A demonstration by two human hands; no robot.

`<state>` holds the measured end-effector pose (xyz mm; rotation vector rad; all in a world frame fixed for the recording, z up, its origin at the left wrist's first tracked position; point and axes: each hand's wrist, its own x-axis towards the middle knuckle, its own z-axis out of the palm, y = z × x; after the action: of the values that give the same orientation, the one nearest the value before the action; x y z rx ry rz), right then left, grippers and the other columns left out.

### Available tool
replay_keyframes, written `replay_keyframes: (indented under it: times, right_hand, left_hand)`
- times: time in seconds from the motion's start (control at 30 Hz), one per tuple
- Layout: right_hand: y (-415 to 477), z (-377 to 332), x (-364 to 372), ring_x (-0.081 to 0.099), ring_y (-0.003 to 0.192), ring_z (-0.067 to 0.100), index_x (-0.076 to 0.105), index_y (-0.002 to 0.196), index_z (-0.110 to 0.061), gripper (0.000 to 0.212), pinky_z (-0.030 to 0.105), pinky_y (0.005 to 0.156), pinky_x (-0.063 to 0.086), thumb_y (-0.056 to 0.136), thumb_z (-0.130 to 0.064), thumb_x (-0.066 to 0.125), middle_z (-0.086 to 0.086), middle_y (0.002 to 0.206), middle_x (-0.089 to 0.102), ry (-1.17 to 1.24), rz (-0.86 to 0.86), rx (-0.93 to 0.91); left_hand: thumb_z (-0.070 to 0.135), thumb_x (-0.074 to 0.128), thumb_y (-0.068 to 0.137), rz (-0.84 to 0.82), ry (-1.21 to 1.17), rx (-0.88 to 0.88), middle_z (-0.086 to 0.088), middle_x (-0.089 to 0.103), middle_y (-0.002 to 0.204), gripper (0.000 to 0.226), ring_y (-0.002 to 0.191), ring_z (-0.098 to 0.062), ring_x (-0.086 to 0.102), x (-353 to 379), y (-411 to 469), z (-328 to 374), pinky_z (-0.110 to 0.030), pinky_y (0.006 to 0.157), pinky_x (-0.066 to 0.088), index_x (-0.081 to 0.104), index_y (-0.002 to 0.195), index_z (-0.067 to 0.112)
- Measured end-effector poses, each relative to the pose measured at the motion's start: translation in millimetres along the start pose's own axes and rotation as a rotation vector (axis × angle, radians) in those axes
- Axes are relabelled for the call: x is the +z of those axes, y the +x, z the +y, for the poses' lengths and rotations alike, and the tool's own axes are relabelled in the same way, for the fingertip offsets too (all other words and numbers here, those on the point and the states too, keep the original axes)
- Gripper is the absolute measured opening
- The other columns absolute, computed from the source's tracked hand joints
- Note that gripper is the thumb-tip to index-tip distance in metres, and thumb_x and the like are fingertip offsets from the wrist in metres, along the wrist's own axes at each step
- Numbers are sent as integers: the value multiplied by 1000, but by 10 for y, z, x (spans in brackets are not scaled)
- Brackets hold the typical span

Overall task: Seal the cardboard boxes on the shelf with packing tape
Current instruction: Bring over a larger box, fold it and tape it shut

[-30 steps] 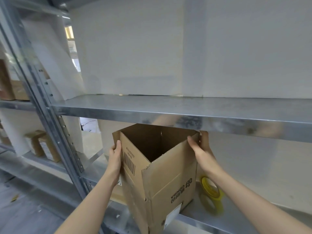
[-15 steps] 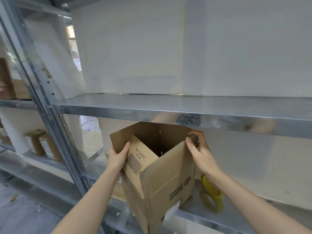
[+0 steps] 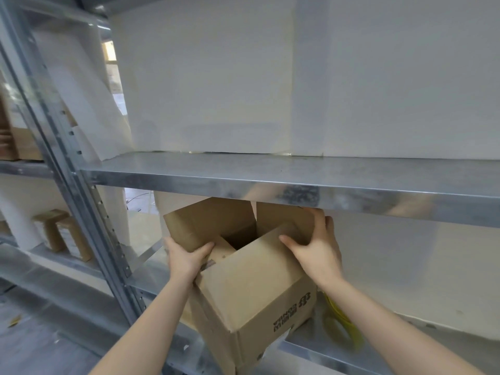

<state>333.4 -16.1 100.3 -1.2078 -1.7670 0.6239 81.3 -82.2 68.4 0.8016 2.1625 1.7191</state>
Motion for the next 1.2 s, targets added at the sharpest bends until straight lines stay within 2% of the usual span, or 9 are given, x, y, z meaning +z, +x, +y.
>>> replay_keyframes:
  times: [0.2,0.27,0.4,0.5,0.6,0.7,0.8,0.97,1.2]
  right_hand:
    - [14,103,113,52,120,23,22,145,-28,91,34,91,48,74,-30,80,-1,139,48,-44,-5,-53]
    - [33,106,129,54,115,18,31,138,-33,78,29,88,47,76,-27,79,-6,132,52,14,-30,-104]
    - [34,104,131,58,106,12,45,124,-31,50,21,83,43,83,-21,72,-9,117,61,152,-65,-132]
    - [23,147,92,61,95,13,45,128,-27,47,19,78,45,88,-11,64,-5,113,63,93,-78,-167]
    - [17,203,21,62,83,13,43,133,-37,58,23,75,52,88,-2,58,-1,104,66,54,-93,-196]
    - [42,256,-20,64,80,17,43,130,-46,61,30,76,56,89,-2,56,3,94,68,60,-109,-199]
    - [36,251,-17,63,77,17,40,130,-47,61,34,74,56,90,-3,53,4,91,67,45,-105,-198]
    - [74,259,-67,53,91,16,40,137,-30,57,26,81,44,91,2,46,-2,128,50,63,-13,-122]
    - [117,301,4,56,96,21,62,116,-17,22,18,77,34,98,-17,52,2,118,52,25,2,-101]
  left_hand:
    - [24,71,86,-119,-211,42,1,54,121,57,111,-21,53,-4,-67,-50,-38,96,45,39,133,24]
    - [40,59,92,-148,-335,1,3,53,131,53,119,-20,50,-27,-76,-80,-37,103,39,41,139,24]
    - [85,53,67,-181,-442,-108,8,55,134,87,125,-19,49,-79,-101,-119,-44,111,33,47,136,31]
    - [53,71,74,-220,-334,-32,12,56,122,66,115,-14,53,-95,-180,-120,-35,101,40,40,128,30]
    - [22,80,77,-213,-216,13,5,48,120,81,109,-16,50,-86,-187,-166,-34,95,43,26,136,28]
    - [11,74,82,-147,-221,14,-1,43,126,83,113,-21,48,-67,-166,-154,-37,98,42,19,142,27]
    - [3,70,83,-18,-272,34,-7,42,123,63,116,-26,48,-23,-196,-140,-38,99,42,26,123,23]
    - [23,74,82,98,-29,160,-6,58,97,23,99,-22,54,-60,-225,-145,-40,90,45,56,85,10]
    - [40,74,80,48,104,188,1,58,106,34,107,-20,53,-54,-162,-126,-38,94,44,65,104,17]
